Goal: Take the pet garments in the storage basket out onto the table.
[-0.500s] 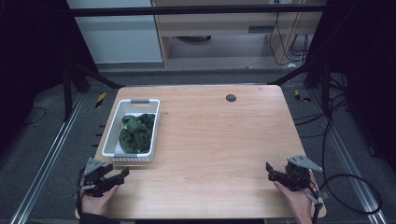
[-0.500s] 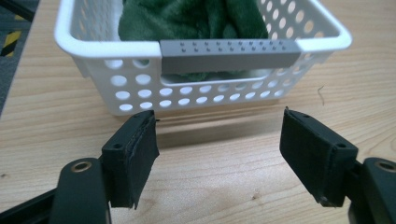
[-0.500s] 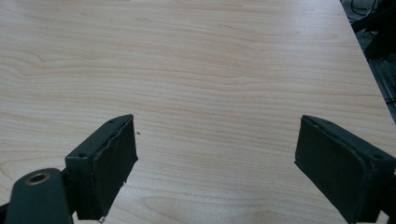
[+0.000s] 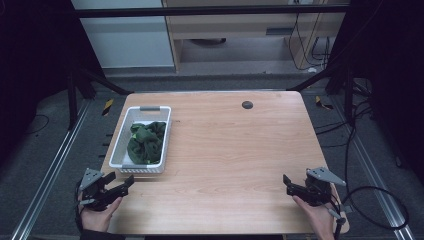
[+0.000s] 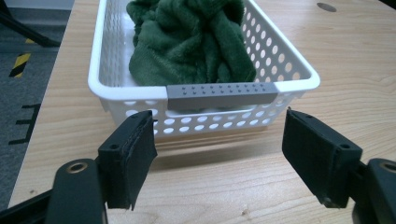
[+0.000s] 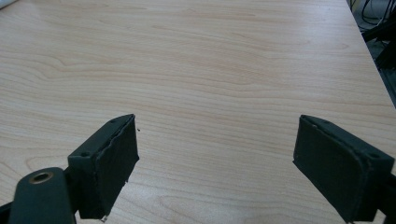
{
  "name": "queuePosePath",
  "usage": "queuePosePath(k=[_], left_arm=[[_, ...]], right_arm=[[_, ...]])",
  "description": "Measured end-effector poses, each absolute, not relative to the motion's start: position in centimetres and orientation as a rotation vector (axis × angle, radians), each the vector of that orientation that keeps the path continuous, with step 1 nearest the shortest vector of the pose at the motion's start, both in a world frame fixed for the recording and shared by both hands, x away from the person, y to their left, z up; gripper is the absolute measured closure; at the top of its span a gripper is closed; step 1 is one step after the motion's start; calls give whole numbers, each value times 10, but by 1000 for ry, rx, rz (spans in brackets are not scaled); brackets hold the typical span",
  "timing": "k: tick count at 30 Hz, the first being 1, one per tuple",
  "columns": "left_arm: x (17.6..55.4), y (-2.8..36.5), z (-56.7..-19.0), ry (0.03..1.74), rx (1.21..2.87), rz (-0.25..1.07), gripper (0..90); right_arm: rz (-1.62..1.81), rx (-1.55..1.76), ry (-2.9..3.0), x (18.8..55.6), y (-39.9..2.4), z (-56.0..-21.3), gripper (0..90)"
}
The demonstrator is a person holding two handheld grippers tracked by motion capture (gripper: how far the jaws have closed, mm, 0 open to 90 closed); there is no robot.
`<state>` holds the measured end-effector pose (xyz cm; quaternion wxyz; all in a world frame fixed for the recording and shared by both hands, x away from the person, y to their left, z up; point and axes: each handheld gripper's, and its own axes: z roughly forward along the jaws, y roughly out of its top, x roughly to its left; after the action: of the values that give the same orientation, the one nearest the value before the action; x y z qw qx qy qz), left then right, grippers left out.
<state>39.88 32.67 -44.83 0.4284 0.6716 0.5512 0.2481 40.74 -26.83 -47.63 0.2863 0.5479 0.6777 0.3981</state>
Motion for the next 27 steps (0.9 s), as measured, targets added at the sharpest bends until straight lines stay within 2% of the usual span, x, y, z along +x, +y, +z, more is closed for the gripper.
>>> queuePosePath(k=[27], left_arm=[[426, 324, -405, 1308, 1635, 655, 223]], right_arm=[[1056, 1435, 1824, 409, -268, -477, 123]])
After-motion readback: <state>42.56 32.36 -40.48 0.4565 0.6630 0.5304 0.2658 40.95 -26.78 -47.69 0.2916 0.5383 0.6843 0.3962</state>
